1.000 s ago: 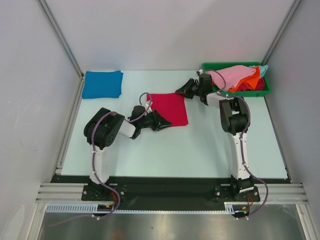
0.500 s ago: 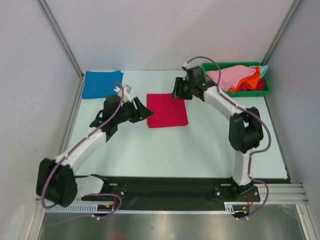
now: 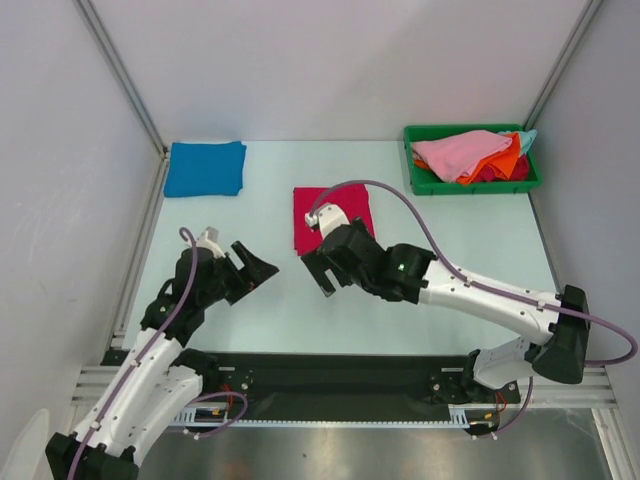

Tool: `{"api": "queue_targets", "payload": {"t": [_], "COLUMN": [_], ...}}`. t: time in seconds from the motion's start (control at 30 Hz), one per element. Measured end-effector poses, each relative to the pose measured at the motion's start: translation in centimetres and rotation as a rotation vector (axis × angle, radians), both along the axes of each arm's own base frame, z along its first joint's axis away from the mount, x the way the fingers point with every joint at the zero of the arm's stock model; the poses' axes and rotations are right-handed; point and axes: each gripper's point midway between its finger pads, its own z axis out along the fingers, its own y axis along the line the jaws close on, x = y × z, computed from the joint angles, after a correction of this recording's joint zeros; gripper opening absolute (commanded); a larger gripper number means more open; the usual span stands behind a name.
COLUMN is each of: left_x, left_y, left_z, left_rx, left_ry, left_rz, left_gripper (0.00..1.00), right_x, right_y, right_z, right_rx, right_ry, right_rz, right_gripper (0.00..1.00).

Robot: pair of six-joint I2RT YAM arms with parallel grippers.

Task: Fold and stack the t-shirts
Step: Neatly place the folded tshirt to the corner

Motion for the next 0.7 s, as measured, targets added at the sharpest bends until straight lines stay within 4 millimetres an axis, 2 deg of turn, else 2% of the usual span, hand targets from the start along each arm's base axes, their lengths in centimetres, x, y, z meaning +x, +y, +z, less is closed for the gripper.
{"api": "queue_targets", "payload": {"t": [0.07,0.2,0.3,0.43,0.53,0.7], "left_x": [-0.4,-1.0,-1.3,-0.9,-0.4,0.7], "left_y": [0.7,2.2,3.3,4.2,4.8,5.3], "left_z": [-0.3,-1.6,-2.6,-3.2,-3.6,-4.8], "left_rx": [0.006,0.036,0.051,0.035,0.01,-0.048], "left_ry": [0.021,0.087,0.149,0.196,0.233,0.312], "left_rz": [0.041,0.121,0.182,0.25,0.289,0.317], "left_gripper": [0.89,0.89,0.88,0.88,0.88,0.87], "right_x": [-0.9,-1.3,-2.6,-4.7,-4.1,-2.5], "right_y": [-0.6,-1.9,-1.4,0.2,1.3,3.6], "right_z": [-0.9,-4.0,-6.8,-10.4,-12.4,-14.3], "right_rx": [-0.045,-0.178,-0.322,-0.474,-0.561,-0.628], "right_ry": [-0.013,-0.059,-0.15,-0.267,-0.34,-0.429], "right_rz": [0.02,0.071,0.245,0.528,0.653,0.787], "right_gripper": [1.0,1.0,0.93,0.83,0.76,0.79]}}
